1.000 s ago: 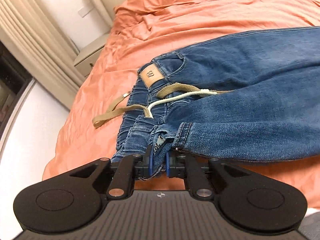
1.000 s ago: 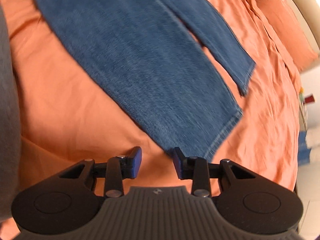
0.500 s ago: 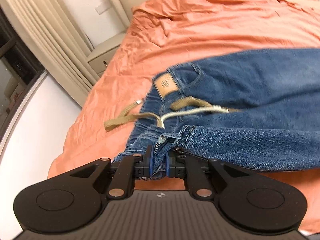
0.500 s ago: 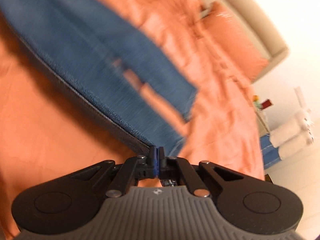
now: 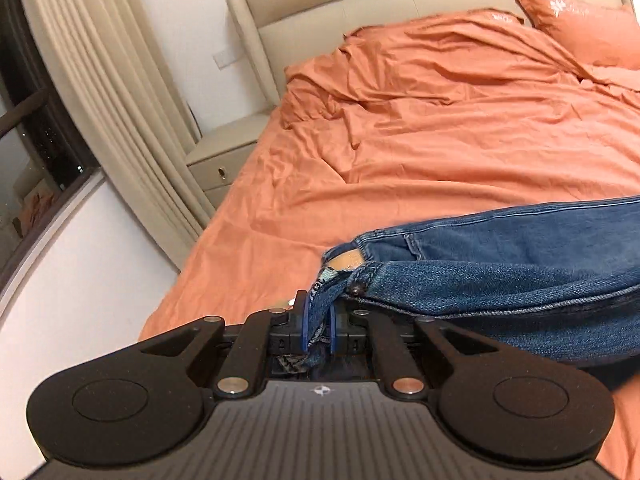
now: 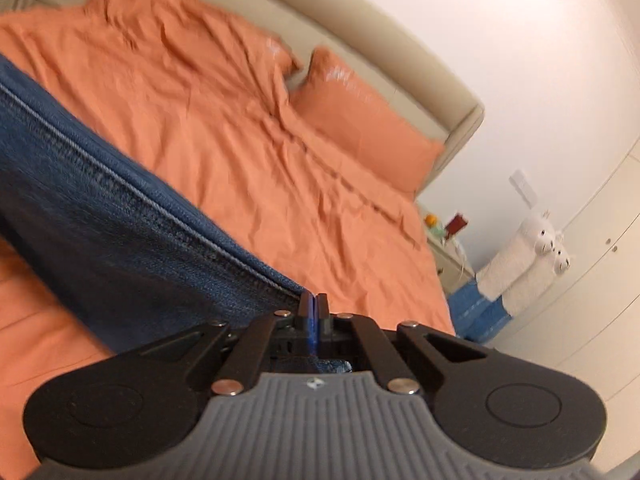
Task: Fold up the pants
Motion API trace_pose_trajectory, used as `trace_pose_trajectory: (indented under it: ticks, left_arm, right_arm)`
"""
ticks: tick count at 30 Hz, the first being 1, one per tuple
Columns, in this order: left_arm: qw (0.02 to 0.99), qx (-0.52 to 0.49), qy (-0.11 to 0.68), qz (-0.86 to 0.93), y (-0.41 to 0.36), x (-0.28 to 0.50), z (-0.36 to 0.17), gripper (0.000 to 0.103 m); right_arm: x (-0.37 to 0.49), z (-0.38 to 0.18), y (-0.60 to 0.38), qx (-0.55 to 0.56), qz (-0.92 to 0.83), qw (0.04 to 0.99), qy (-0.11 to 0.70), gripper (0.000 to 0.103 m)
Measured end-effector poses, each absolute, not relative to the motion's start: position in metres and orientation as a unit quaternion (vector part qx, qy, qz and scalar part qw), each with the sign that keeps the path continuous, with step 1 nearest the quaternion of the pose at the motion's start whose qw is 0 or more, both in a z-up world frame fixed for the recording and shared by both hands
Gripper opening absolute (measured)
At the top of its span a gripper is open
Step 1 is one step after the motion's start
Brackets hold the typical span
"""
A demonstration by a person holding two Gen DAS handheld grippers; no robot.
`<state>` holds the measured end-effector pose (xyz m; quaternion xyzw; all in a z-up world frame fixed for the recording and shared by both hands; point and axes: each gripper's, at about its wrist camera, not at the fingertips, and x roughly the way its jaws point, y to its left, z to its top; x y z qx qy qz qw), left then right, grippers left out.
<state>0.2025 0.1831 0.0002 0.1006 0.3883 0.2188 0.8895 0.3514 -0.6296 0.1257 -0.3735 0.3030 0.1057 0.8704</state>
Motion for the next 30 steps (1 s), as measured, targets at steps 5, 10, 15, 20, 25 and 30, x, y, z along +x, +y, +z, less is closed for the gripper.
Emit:
trace_pose_trajectory:
  ticks: [5, 10, 15, 20, 25, 30]
  left_arm:
    - [0.885, 0.112, 0.399, 0.213, 0.192, 0.253, -0.011, 0.010]
    - [0.874, 0.132, 0.418, 0.208, 0.201, 0.313, -0.028, 0.011]
    - [0.853, 0.127, 0.462, 0.207, 0.211, 0.375, -0.079, 0.011]
    - [0.837, 0.136, 0.489, 0.203, 0.214, 0.408, -0.128, 0.011]
    - [0.837, 0.139, 0.493, 0.194, 0.219, 0.415, -0.152, 0.011]
    - [0.842, 0.159, 0.483, 0.179, 0.215, 0.405, -0.146, 0.011]
  right_arm:
    - [0.409, 0.073, -0.605, -0.390, 0.088, 0.849, 0.344, 0.000]
    - [0.481, 0.050, -0.577, -0.395, 0.079, 0.841, 0.362, 0.000]
    - [0.549, -0.004, -0.542, -0.410, 0.072, 0.818, 0.398, 0.000]
    - [0.589, -0.069, -0.522, -0.428, 0.070, 0.787, 0.438, 0.000]
    - [0.613, -0.099, -0.536, -0.407, 0.032, 0.785, 0.465, 0.000]
    - [0.610, -0.078, -0.545, -0.354, 0.074, 0.818, 0.448, 0.000]
